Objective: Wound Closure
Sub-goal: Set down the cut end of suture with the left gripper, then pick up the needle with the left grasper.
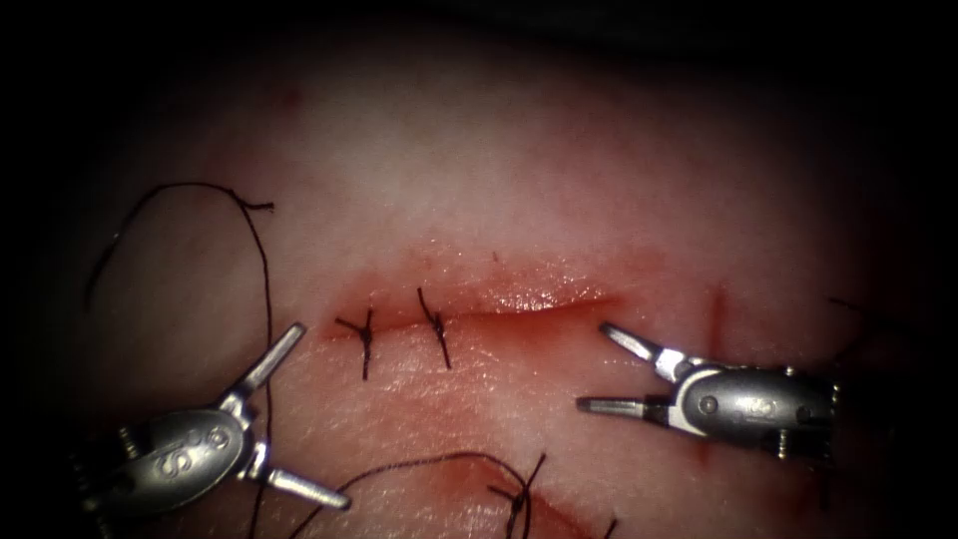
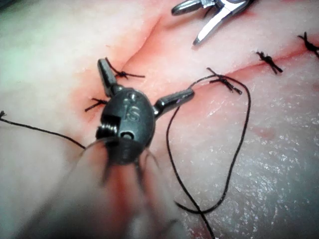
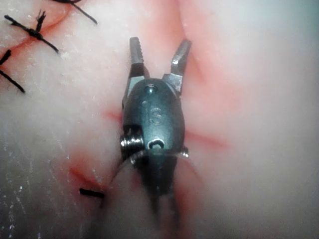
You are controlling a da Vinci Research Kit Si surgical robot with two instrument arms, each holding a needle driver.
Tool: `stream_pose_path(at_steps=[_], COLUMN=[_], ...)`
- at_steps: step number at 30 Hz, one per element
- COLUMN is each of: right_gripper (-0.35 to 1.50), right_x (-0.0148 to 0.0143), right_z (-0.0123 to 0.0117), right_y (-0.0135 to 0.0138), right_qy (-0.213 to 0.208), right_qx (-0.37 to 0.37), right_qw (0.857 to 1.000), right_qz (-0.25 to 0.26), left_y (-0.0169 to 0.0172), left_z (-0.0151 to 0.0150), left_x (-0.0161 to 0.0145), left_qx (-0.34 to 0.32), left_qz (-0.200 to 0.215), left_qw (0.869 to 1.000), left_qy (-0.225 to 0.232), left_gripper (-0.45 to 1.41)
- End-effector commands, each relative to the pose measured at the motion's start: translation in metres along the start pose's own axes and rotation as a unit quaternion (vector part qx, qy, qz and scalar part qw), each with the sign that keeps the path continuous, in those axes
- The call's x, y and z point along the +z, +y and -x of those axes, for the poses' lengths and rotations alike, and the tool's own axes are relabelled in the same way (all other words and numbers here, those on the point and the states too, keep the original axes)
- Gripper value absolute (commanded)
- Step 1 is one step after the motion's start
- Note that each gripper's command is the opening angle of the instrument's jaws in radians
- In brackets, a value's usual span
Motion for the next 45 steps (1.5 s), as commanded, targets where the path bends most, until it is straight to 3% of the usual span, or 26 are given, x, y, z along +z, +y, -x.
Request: stream_pose_path(at_steps=[1,2,7,8,10,12,16,17,21,23,25,26,27,31,32,34,38,42,43,45], right_gripper=[-0.35,-0.35,-0.35,-0.35,-0.18,-0.16,0.90,0.95,0.98,0.96,0.98,0.96,0.96,0.93,0.91,0.91,0.90,0.88,0.88,0.88], right_x=[0.0013,0.0014,0.0017,0.0017,0.0015,0.0014,0.0016,0.0017,0.0018,0.0019,0.0019,0.0018,0.0018,0.0018,0.0018,0.0019,0.0019,0.0020,0.0019,0.0019], right_z=[-0.0004,-0.0008,-0.0019,-0.0021,-0.0024,-0.0026,-0.0032,-0.0033,-0.0033,-0.0032,-0.0031,-0.0031,-0.0030,-0.0028,-0.0027,-0.0026,-0.0022,-0.0021,-0.0021,-0.0020], right_y=[0.0009,0.0014,0.0019,0.0018,0.0014,0.0011,0.0006,0.0005,0.0003,0.0002,0.0001,0.0000,-0.0001,-0.0005,-0.0006,-0.0008,-0.0011,-0.0013,-0.0014,-0.0015], right_qy=[0.019,0.029,0.040,0.039,0.039,0.028,-0.016,-0.021,-0.040,-0.050,-0.059,-0.064,-0.064,-0.074,-0.076,-0.076,-0.079,-0.082,-0.084,-0.084], right_qx=[-0.024,-0.053,0.100,0.120,0.149,0.178,0.200,0.203,0.210,0.212,0.211,0.210,0.210,0.208,0.207,0.206,0.204,0.203,0.202,0.201], right_qw=[0.999,0.998,0.993,0.991,0.986,0.983,0.980,0.979,0.976,0.975,0.975,0.974,0.974,0.974,0.974,0.974,0.974,0.974,0.974,0.974], right_qz=[-0.018,-0.027,-0.052,-0.053,-0.056,-0.046,0.013,0.020,0.034,0.039,0.045,0.051,0.051,0.054,0.053,0.054,0.052,0.053,0.053,0.054], left_y=[-0.0003,-0.0008,-0.0029,-0.0033,-0.0042,-0.0051,-0.0071,-0.0078,-0.0101,-0.0112,-0.0120,-0.0128,-0.0132,-0.0147,-0.0153,-0.0158,-0.0163,-0.0166,-0.0167,-0.0172], left_z=[0.0005,0.0009,0.0026,0.0029,0.0036,0.0042,0.0056,0.0059,0.0070,0.0076,0.0080,0.0086,0.0089,0.0099,0.0106,0.0112,0.0128,0.0145,0.0149,0.0158], left_x=[0.0013,0.0021,0.0007,0.0001,-0.0013,-0.0027,-0.0058,-0.0066,-0.0091,-0.0102,-0.0110,-0.0119,-0.0123,-0.0138,-0.0145,-0.0149,-0.0146,-0.0139,-0.0137,-0.0136], left_qx=[0.003,-0.008,-0.042,-0.040,-0.040,-0.037,-0.030,-0.028,-0.056,-0.055,-0.051,-0.046,-0.044,-0.038,-0.041,-0.044,-0.057,-0.081,-0.083,-0.083], left_qz=[0.006,0.021,0.020,0.012,-0.025,-0.058,-0.108,-0.120,-0.150,-0.177,-0.195,-0.212,-0.217,-0.223,-0.218,-0.221,-0.222,-0.211,-0.208,-0.194], left_qw=[1.000,1.000,0.999,0.999,0.998,0.996,0.989,0.986,0.979,0.973,0.968,0.962,0.961,0.957,0.955,0.949,0.940,0.945,0.946,0.949], left_qy=[-0.001,0.001,-0.006,-0.013,-0.038,-0.062,-0.100,-0.110,-0.124,-0.141,-0.152,-0.163,-0.168,-0.184,-0.196,-0.219,-0.253,-0.236,-0.236,-0.235], left_gripper=[0.98,0.89,0.69,0.67,0.66,0.67,0.73,0.73,0.52,0.51,0.64,0.88,0.89,0.88,0.76,0.69,0.71,0.54,0.56,0.79])
